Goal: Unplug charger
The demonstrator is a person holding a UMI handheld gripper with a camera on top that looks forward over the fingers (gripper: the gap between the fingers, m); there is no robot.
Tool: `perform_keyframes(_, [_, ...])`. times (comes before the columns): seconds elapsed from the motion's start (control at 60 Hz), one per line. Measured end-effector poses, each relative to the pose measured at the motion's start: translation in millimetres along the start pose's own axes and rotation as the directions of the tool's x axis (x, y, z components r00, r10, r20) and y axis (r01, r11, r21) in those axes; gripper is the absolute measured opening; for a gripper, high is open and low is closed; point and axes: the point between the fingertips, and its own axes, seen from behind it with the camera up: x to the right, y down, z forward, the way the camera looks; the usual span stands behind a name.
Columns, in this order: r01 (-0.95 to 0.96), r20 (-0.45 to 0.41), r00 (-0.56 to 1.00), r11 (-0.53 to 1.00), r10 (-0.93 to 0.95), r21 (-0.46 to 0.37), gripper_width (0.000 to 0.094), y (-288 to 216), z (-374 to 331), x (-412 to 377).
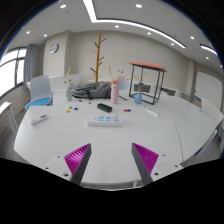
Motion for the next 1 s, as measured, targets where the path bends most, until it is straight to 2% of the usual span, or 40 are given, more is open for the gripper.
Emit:
perform_keyframes(0.283, [0.004, -0.003, 1.0, 1.0, -0.004, 0.01, 0.0853, -10.1, 60.9, 18.6])
perform_keyframes(1.0, [-0.025, 0.063, 0.998, 1.0, 0.024, 0.009, 0.0851, -62.1, 321.8, 22.6])
